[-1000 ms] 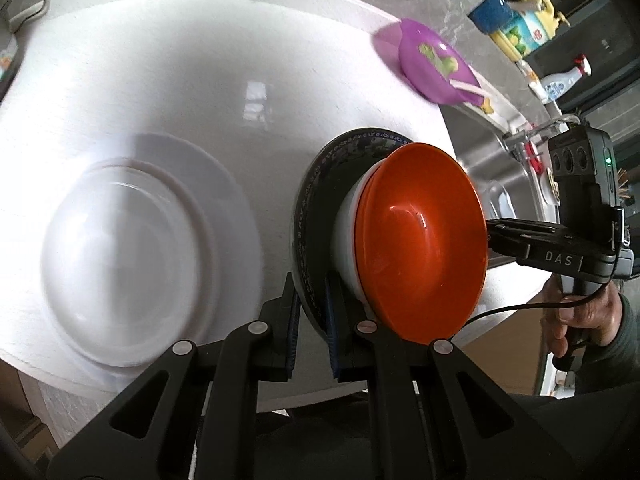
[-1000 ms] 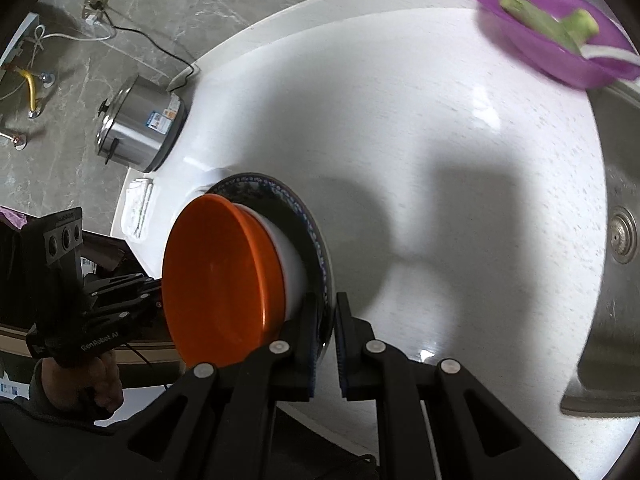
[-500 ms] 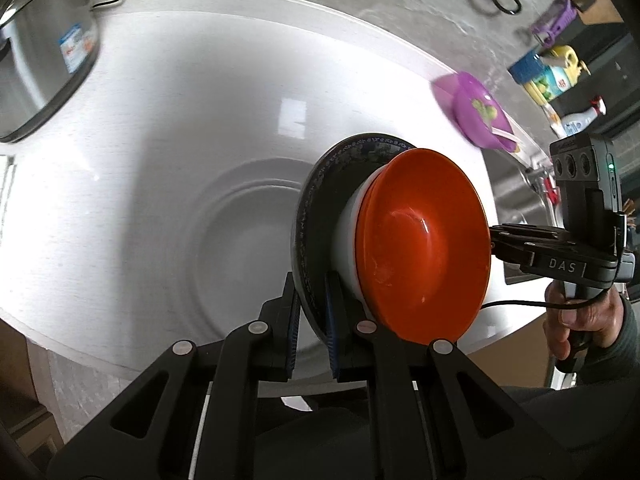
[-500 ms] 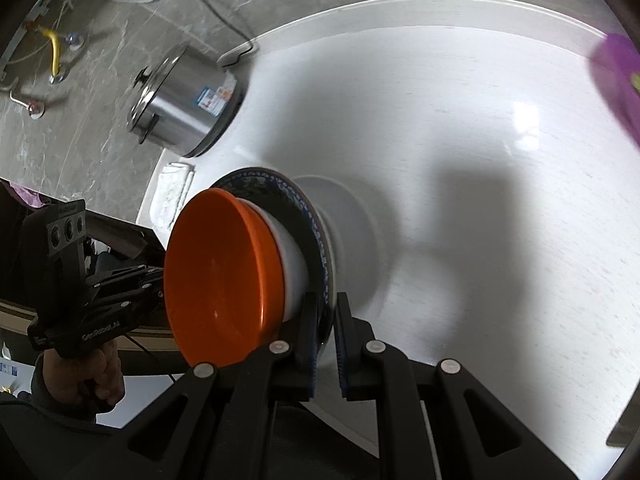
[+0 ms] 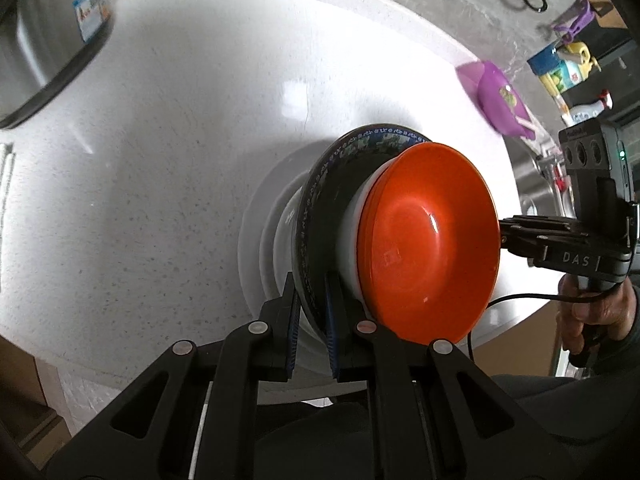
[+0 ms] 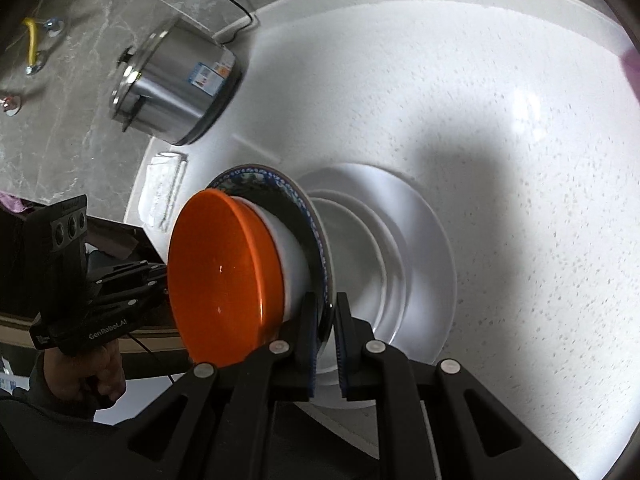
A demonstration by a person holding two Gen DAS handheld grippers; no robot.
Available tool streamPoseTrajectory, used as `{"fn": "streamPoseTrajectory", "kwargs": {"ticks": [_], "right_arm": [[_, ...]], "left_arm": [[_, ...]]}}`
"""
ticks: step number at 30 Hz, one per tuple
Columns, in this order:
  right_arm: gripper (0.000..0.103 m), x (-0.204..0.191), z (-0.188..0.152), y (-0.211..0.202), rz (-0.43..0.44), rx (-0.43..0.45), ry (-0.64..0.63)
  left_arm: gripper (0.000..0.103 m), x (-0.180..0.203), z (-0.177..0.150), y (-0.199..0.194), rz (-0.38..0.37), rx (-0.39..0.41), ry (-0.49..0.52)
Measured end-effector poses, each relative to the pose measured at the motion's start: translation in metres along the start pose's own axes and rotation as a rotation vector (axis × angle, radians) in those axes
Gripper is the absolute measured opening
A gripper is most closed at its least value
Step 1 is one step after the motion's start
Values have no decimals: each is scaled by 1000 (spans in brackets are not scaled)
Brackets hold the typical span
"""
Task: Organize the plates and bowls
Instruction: 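Lift the nested bowl stack with both grippers and lower it onto the white plate stack, then open both grippers and withdraw them from the bowl stack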
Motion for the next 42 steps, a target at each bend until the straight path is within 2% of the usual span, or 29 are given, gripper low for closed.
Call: {"fn": "streamPoseTrajectory", "kwargs": {"ticks": [12, 25, 34, 37, 39, 40, 41, 42], "right_arm": [[12, 19, -8, 25, -58, -16, 82], [12, 20, -10, 26, -97, 19, 92], [15, 18, -12, 24, -153, 74, 100], [26, 23, -14, 19, -176, 97, 127], [35, 26, -17, 15, -183, 111, 145], [37, 28, -18, 13, -189, 119, 154], [40, 29, -20, 9, -191, 128, 167], [46, 32, -21, 5, -190, 143, 182]], "left_arm": [[9, -20, -3, 29, -1, -60, 65], [13, 1, 10, 48, -6, -41, 103], [18, 0, 6, 37, -18, -5, 139], [31, -2, 8, 29, -7, 17, 152], [52, -5, 10, 21, 2, 40, 154], [57, -6, 12, 17, -3, 53, 151], [68, -6, 14, 9, -8, 80, 151], [87, -4, 16, 0, -13, 118, 160]]}}
Point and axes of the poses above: each gripper's, at about its wrist camera, not at the fingertips, and y roughly the way its jaws point, x to its right, z to its top, the point moved 4 cm from there along y, roughly the way its jaws point, and after that the axes turned 5 degrees about -z, right-handed, at the moved point
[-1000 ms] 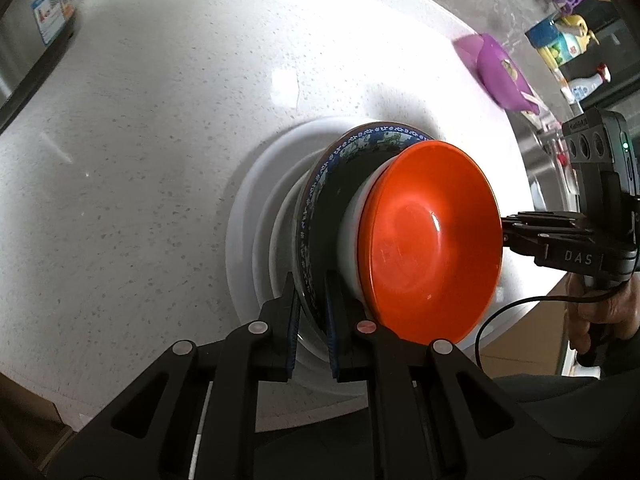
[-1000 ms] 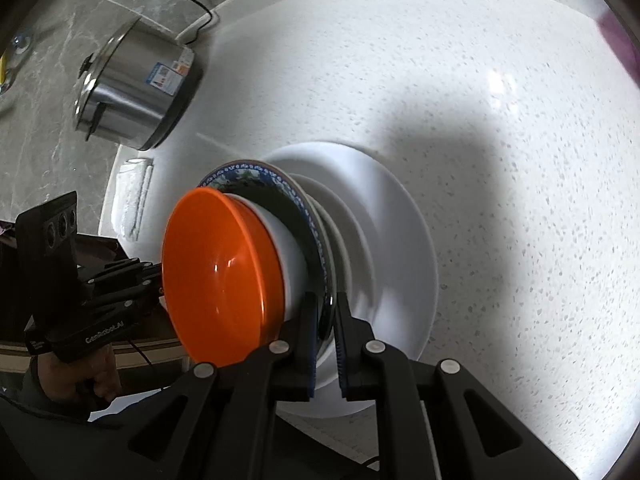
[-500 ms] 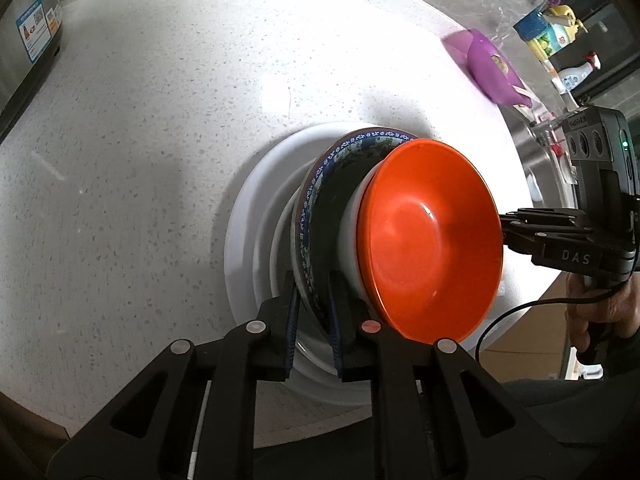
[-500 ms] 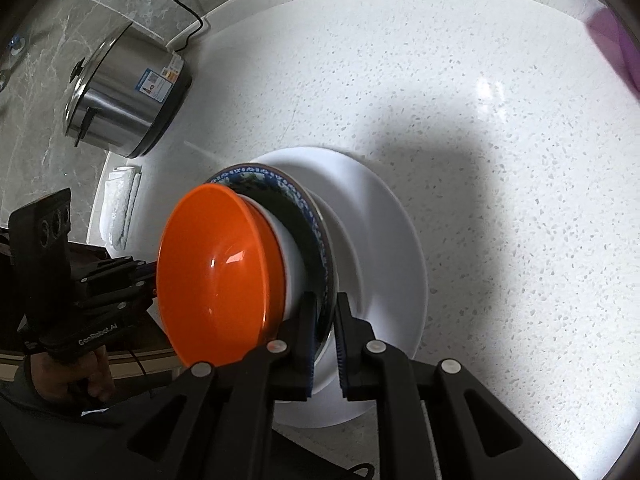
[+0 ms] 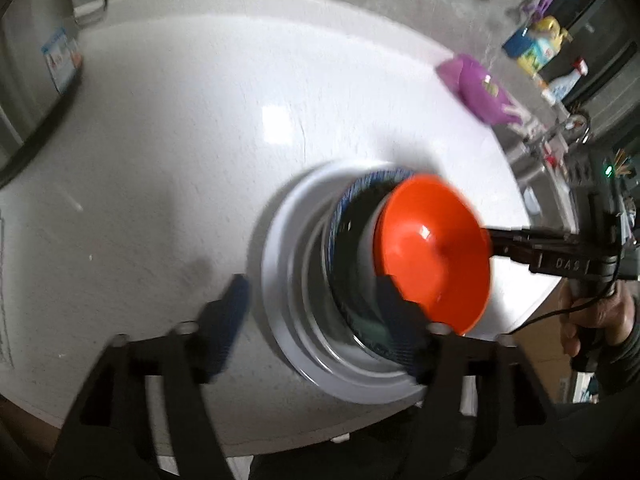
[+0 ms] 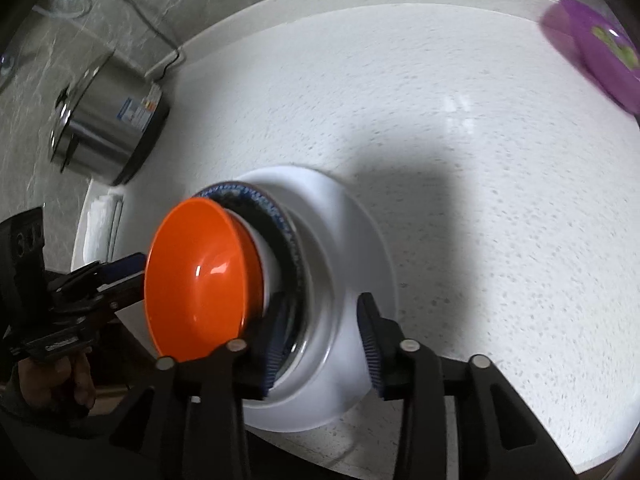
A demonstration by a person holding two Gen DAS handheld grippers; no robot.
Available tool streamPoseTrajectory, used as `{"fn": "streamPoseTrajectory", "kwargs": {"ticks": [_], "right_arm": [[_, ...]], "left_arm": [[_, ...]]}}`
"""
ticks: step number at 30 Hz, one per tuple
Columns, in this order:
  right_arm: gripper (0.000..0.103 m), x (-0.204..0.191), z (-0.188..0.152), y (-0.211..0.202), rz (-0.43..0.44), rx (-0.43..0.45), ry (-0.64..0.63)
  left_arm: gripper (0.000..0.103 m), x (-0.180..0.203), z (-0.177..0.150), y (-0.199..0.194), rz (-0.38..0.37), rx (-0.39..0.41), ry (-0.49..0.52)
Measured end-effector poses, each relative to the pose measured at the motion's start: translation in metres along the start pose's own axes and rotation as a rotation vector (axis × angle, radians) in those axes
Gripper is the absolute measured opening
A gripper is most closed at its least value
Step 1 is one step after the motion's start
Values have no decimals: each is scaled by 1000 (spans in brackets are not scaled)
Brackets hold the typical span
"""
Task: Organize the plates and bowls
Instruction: 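Open both grippers and withdraw them from the bowl stack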
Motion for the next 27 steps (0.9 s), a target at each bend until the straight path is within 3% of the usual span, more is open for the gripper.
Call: {"fn": "streamPoseTrajectory", "kwargs": {"ticks": [1, 2, 3, 6, 8, 13, 15, 19, 23, 27], "right_arm": [[51, 3, 0, -5, -1, 15, 13], [64, 5, 0, -10, -3, 30, 26], [74, 9, -1, -19, -7, 56, 42], [87, 18, -1, -44, -21, 136, 70], [91, 25, -1, -58, -32, 177, 82], [98, 32, 1, -84, -5, 277, 101], [98, 31, 1, -96, 35, 314, 108], [101, 20, -4, -111, 47, 358, 92], [101, 14, -9, -119, 28, 354, 120], [101, 10, -15, -128, -59, 383, 99]], "left_arm": [[97, 1, 3, -7, 6, 28, 9], [103, 4, 6, -16, 27, 72, 23], [103, 7, 8, -23, 41, 101, 33], [103, 17, 11, -40, 106, 180, 33], [103, 25, 8, -52, 133, 231, 7], [103, 55, 0, -95, 292, 418, -69], [103, 65, -3, -108, 279, 465, -145], [103, 77, -11, -101, 288, 381, -232], [103, 94, -24, -76, 225, 281, -263], [102, 95, -29, -64, 185, 227, -296]]}}
Point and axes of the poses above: each gripper's, at about its wrist camera, not at the fingertips, and y roughly the way its jaws point, x to its right, z to its top, the point moved 4 cm from there along y, roughly the way its jaws point, and after that the axes turned 5 degrees about -z, right-handed, at the moved point
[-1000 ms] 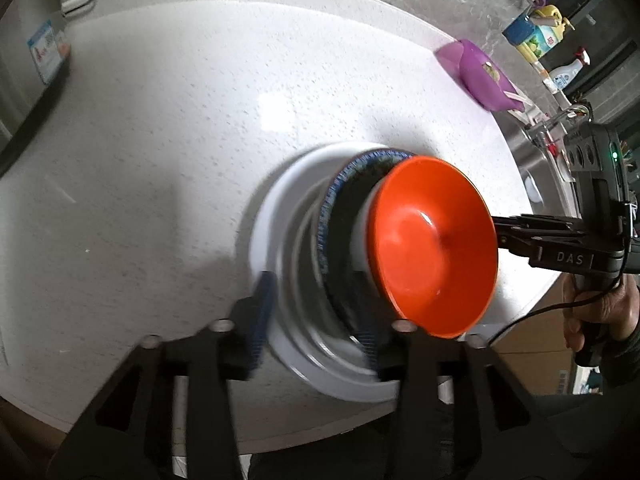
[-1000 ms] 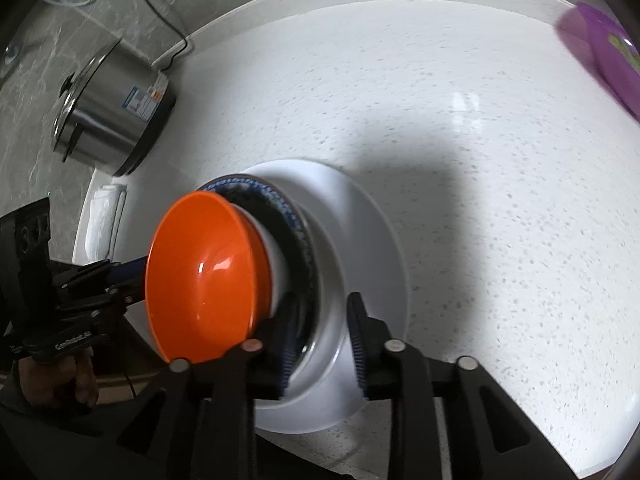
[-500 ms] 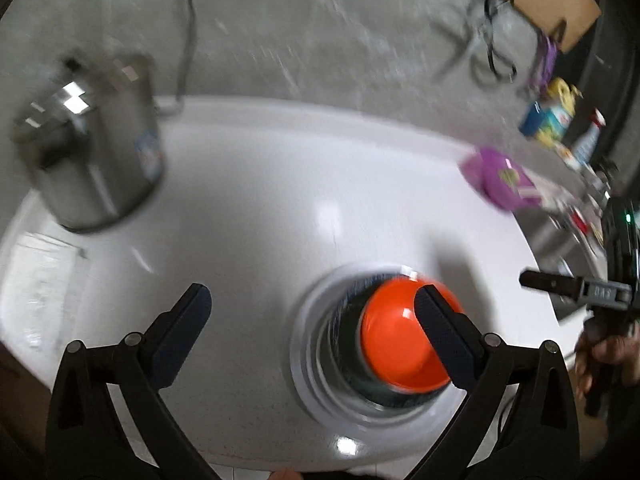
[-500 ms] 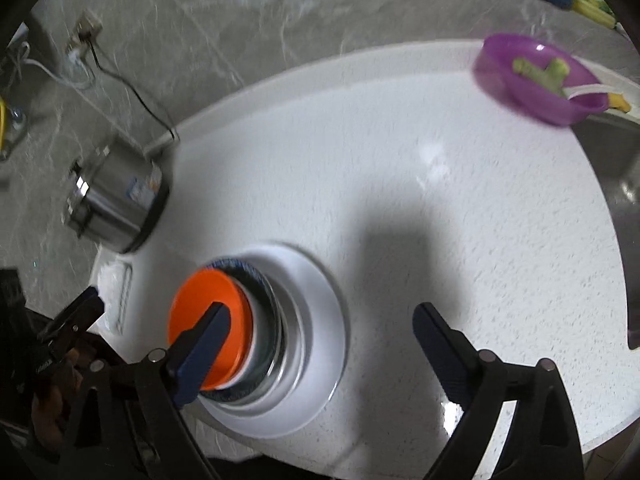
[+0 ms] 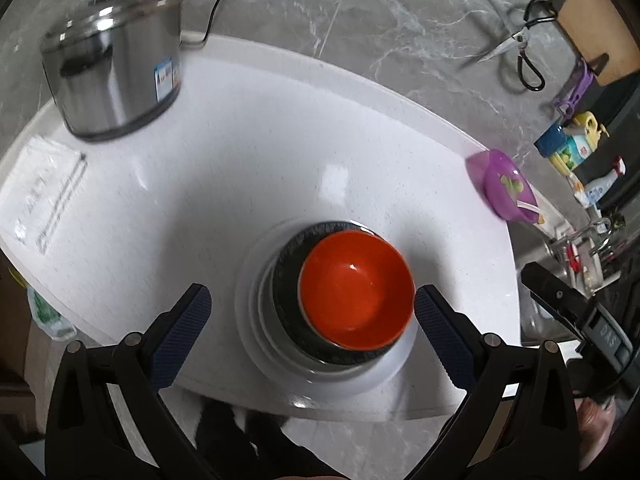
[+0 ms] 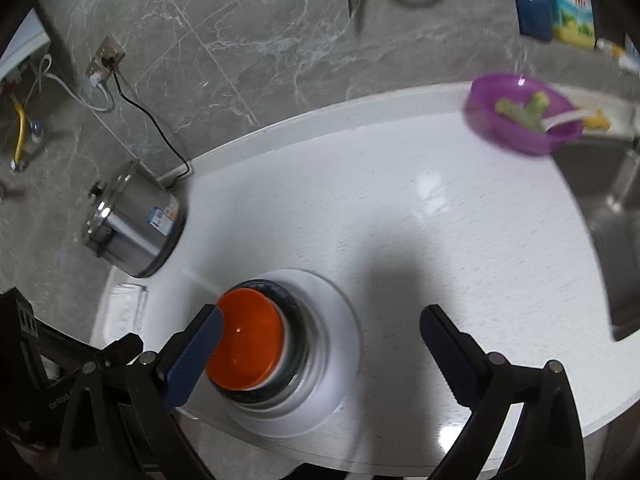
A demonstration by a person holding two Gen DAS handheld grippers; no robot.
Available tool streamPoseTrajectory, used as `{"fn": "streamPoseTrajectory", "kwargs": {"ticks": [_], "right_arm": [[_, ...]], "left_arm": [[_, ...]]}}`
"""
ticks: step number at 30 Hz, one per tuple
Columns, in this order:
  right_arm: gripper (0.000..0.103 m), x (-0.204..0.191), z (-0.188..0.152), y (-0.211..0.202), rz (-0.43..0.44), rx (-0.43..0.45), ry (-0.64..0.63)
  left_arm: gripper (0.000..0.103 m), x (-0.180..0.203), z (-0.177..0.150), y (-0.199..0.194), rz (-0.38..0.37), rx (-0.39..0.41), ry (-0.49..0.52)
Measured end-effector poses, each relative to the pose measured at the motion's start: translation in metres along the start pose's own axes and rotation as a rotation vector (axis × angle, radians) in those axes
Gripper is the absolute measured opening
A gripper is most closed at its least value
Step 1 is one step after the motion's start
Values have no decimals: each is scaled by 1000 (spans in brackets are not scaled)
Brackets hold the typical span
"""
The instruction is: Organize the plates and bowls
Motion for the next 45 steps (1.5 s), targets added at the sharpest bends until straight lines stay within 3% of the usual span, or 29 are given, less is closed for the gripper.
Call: {"fn": "streamPoseTrajectory", "kwargs": {"ticks": [4, 7, 9, 11, 29, 45], "right_arm": [[101, -9, -4, -7, -41, 24, -25], [101, -22, -7, -11, -56, 33, -26], [101, -32, -9, -11, -60, 31, -30], [101, -43, -11, -10, -61, 20, -28], [101, -78, -27, -24, -210, 52, -21], [101, -74, -34, -23, -251, 39, -11]], "left_arm": [[102, -6, 0, 4, -24, -3, 3], [102, -12, 12, 4, 86, 11, 102], [102, -12, 14, -3, 199, 41, 178], [102, -12, 17, -7, 249, 59, 226], [102, -9, 20, -28, 147, -6, 278], [102, -5, 19, -30, 159, -13, 281]]}}
Point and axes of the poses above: each gripper's, at about its wrist camera, not at the fingertips, and y roughly the way its jaws point, x to its right, z to its top, the point moved 4 cm from there along y, roughly the way its jaws point, and after that the axes turned 5 degrees about -z, right-handed, at the moved point
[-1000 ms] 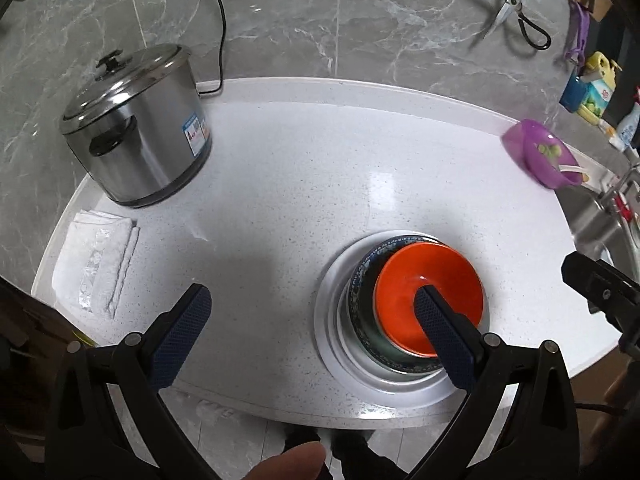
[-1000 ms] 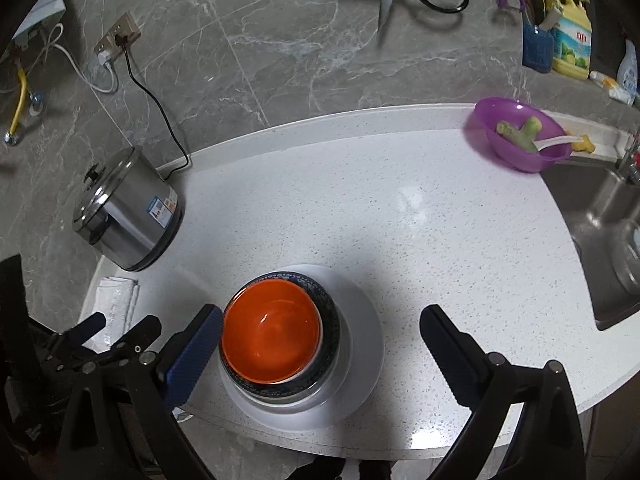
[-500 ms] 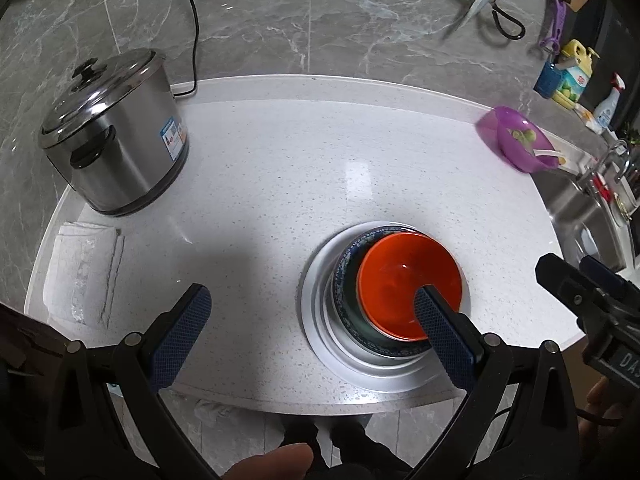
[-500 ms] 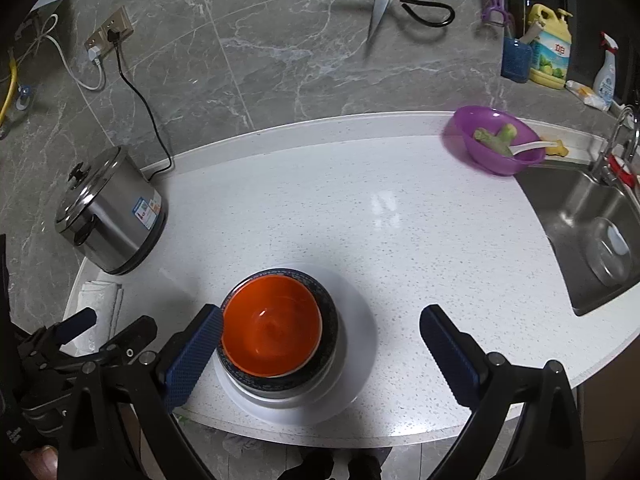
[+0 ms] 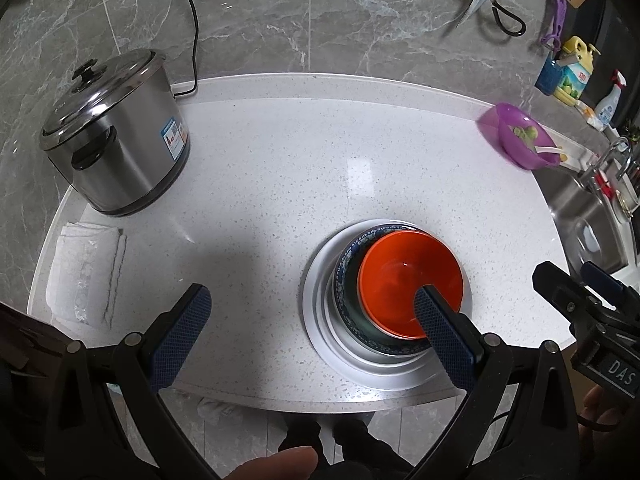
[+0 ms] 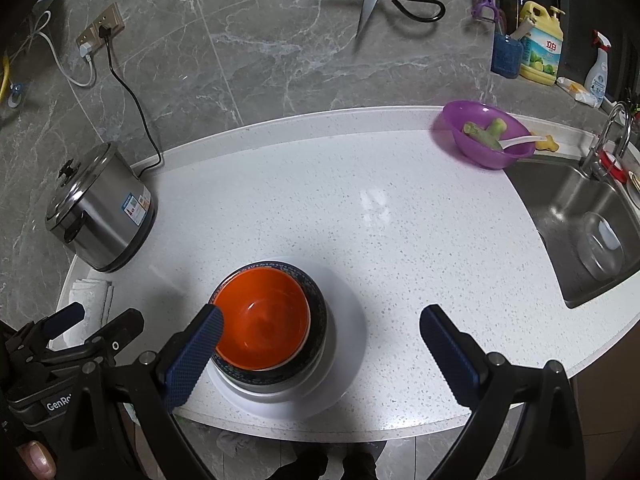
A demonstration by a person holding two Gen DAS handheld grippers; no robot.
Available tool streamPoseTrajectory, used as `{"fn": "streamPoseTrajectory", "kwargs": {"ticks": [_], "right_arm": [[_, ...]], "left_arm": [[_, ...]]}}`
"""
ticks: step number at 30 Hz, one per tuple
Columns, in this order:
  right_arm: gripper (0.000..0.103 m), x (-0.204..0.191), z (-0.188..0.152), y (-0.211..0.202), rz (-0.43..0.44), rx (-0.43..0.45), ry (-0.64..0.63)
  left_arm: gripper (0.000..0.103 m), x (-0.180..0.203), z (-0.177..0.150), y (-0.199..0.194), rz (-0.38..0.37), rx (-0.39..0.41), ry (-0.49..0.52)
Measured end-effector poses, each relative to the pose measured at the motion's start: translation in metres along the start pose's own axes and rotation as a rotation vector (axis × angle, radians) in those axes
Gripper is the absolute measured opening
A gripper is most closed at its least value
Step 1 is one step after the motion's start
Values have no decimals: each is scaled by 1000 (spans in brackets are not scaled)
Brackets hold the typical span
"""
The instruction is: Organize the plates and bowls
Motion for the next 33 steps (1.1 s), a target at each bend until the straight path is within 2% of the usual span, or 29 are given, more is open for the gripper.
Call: {"fn": "streamPoseTrajectory", "kwargs": {"ticks": [33], "right_arm": [[101, -3, 1, 8, -2, -14, -1]], "left_arm": [[102, 2, 3, 11, -4, -17, -2]]}}
Point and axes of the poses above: each gripper's, at about its wrist camera, not at the fingertips, and y roughly the way its jaws point, x to its right, z to its top, the point moved 4 cm from there along y, roughly the way its jaws point, and after that the axes turned 5 degrees about -z, right-handed, at the moved point
